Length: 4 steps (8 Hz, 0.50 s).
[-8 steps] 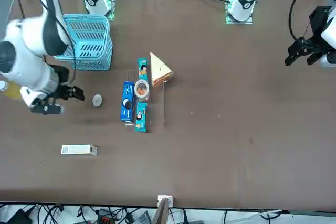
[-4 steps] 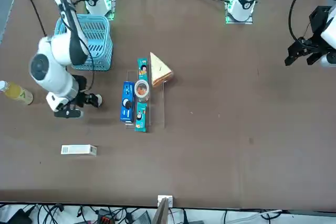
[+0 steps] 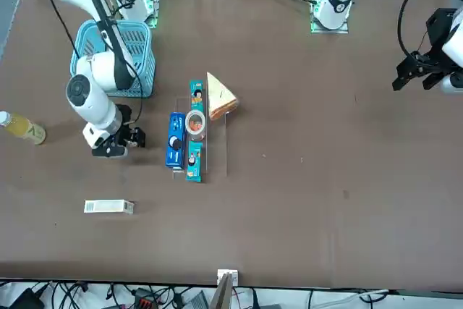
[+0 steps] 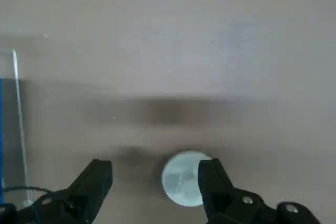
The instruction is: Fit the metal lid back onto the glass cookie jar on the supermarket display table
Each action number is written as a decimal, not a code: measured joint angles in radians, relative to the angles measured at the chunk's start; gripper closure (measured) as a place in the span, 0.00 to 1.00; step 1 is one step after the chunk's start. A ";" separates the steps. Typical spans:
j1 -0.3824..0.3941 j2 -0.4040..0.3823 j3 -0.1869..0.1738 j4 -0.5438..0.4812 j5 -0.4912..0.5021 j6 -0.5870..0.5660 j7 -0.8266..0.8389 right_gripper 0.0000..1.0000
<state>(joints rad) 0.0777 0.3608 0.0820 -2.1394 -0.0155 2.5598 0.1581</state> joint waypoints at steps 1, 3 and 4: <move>0.000 0.000 -0.001 -0.019 0.000 0.017 0.000 0.00; 0.000 0.000 -0.003 -0.044 0.000 0.029 0.000 0.00; -0.001 0.000 -0.004 -0.049 0.000 0.030 0.000 0.00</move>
<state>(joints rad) 0.0768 0.3609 0.0775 -2.1888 -0.0155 2.5897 0.1582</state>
